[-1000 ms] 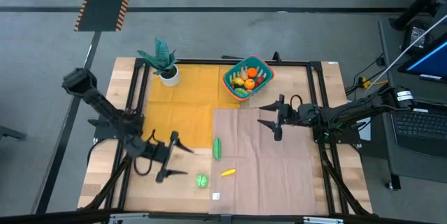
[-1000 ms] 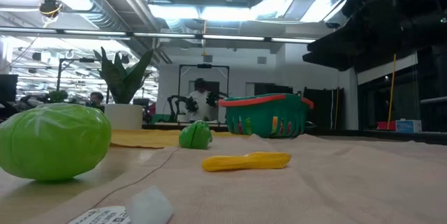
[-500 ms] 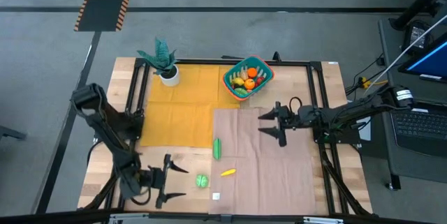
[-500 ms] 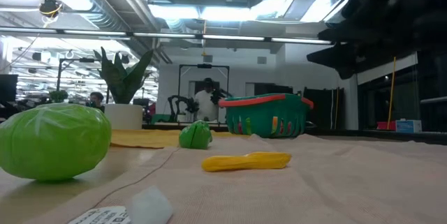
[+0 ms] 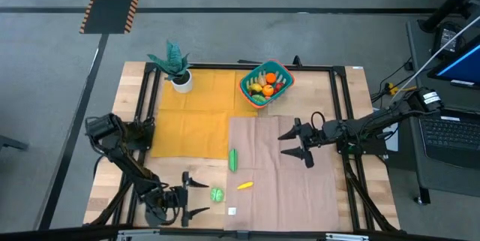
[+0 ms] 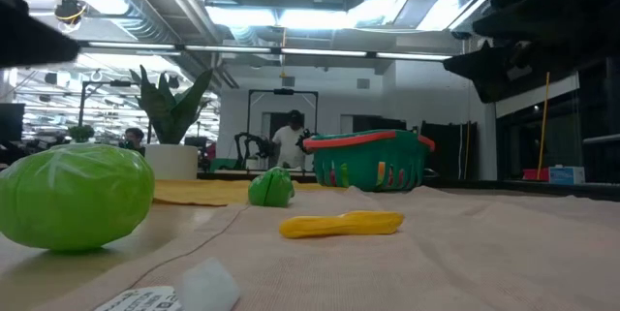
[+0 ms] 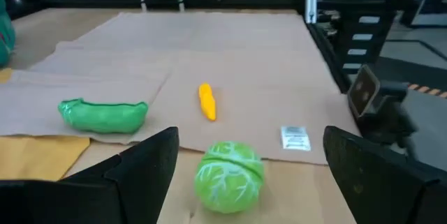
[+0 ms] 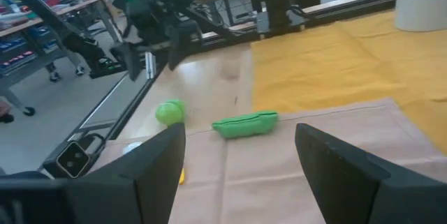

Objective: Pick and placing Produce into tupperware
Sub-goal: Put the cabbage into the basket

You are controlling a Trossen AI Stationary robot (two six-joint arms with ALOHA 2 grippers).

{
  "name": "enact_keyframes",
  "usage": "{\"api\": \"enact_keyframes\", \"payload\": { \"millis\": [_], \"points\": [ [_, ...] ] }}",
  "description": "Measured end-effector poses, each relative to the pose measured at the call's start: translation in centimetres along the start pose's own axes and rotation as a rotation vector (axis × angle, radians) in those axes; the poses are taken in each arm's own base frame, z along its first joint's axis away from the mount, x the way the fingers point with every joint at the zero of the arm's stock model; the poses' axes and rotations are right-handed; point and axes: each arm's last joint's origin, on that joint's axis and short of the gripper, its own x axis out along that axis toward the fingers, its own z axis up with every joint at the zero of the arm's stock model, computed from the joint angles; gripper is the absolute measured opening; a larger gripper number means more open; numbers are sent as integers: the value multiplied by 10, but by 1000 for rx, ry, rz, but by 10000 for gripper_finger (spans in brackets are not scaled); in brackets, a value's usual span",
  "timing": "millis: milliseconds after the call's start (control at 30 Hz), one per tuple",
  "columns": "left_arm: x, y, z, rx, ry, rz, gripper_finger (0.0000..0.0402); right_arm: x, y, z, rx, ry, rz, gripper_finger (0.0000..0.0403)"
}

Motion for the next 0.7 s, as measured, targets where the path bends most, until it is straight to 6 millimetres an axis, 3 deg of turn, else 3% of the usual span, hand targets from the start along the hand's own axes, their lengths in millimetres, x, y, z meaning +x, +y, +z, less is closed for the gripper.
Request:
{"api": "enact_keyframes", "payload": {
  "millis": [700],
  "points": [
    [20,7,-1,-31,93,-79,346,0,4,-1,1,2,20,271]
  ]
}}
